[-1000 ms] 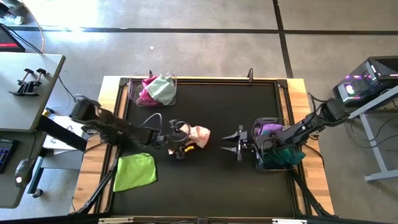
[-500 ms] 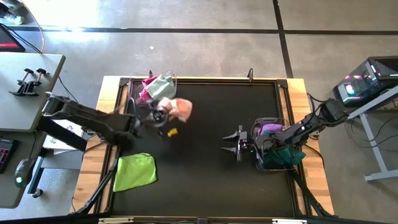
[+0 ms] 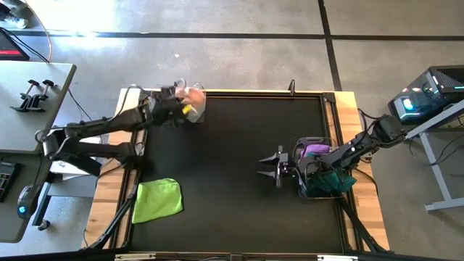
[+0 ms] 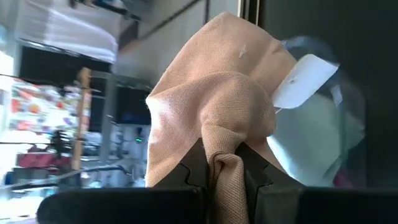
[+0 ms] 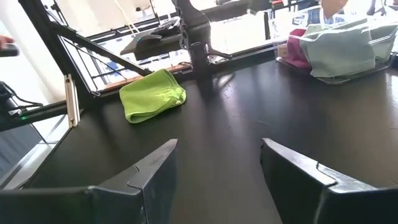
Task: Sort towels by color in basket
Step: Put the light orange towel into the top transparent bin
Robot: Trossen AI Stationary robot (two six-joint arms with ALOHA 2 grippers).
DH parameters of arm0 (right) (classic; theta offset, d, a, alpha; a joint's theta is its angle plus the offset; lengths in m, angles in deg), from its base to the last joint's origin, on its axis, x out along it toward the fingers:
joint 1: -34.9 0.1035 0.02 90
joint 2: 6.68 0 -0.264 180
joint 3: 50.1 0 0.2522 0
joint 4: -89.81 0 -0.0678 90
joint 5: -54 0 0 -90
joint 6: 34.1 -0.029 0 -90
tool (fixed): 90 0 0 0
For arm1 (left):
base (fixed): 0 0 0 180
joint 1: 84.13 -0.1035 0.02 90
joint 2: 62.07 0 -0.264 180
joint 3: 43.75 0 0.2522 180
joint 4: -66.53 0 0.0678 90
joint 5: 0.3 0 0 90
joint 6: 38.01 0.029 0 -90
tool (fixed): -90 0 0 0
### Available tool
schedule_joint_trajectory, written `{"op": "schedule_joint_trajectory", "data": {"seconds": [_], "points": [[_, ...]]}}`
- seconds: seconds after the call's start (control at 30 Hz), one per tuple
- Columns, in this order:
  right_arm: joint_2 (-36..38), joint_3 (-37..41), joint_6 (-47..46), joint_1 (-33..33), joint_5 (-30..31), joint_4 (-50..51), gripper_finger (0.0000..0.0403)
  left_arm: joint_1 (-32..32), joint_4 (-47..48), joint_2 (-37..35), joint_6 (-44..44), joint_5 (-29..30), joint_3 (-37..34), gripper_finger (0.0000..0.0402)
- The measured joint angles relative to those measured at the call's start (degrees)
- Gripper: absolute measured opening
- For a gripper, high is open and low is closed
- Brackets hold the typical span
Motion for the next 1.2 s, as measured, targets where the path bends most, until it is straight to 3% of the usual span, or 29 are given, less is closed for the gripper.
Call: {"op": "schedule_joint_trajectory", "data": {"seconds": [0.2,0.33,0.77,1.07,1.2], "points": [[0.0,0.0,-0.1,0.0,0.0,0.0,0.022,-16.1,-0.1,2.8,2.7,-18.8,0.0,0.0021],[0.0,0.0,0.0,0.0,0.5,0.0,0.022,-22.6,-1.1,7.2,4.7,-28.9,0.0,0.0021],[0.0,0.0,-0.4,0.0,1.0,0.0,0.022,-24.9,-7.5,23.6,-1.6,-26.0,0.0,0.0031],[0.0,0.0,-0.4,0.0,1.1,0.0,0.022,-24.4,-6.8,23.7,-3.5,-24.6,0.5,0.0133],[0.0,0.0,-0.4,0.0,1.1,0.0,0.022,-24.4,-0.5,21.8,-7.7,-24.2,5.1,0.0171]]}}
